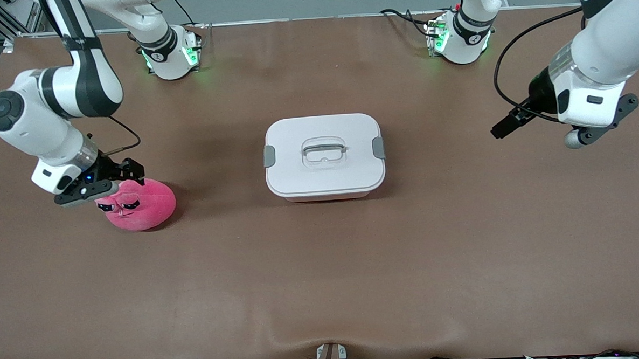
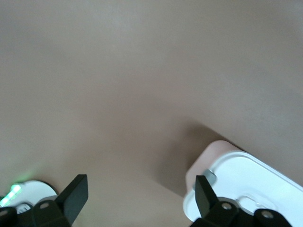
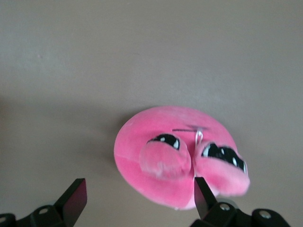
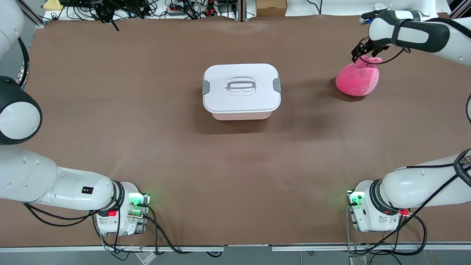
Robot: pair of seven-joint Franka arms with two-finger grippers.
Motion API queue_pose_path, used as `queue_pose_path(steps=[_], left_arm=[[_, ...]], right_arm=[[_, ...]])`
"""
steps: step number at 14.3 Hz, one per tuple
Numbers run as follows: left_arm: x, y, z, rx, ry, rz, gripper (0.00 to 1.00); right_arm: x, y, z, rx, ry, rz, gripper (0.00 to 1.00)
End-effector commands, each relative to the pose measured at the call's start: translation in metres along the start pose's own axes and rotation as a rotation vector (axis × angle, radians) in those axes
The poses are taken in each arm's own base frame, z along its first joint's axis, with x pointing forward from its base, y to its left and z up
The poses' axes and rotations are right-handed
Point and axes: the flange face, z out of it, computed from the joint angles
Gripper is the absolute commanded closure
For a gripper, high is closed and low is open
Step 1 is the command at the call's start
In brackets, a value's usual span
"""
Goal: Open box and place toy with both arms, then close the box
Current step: 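Grasp the pink plush with the right gripper while the left gripper reaches the lid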
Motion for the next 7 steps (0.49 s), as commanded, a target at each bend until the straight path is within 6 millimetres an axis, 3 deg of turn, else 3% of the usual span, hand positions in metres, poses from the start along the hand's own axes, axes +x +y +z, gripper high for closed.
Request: queue_pose_path(steps=[1, 7], left_arm=[[0.001, 0.008, 0.002, -0.029, -0.041, -0.069, 0.0], [-0.027, 0.034, 0.012, -0.01, -0.054, -0.214, 0.0]], right_arm=[[0.002, 0.002, 0.012, -0.016, 0.002, -0.141, 0.0], [0.002, 0.01, 0.034, -0.017, -0.009, -0.265, 0.0]])
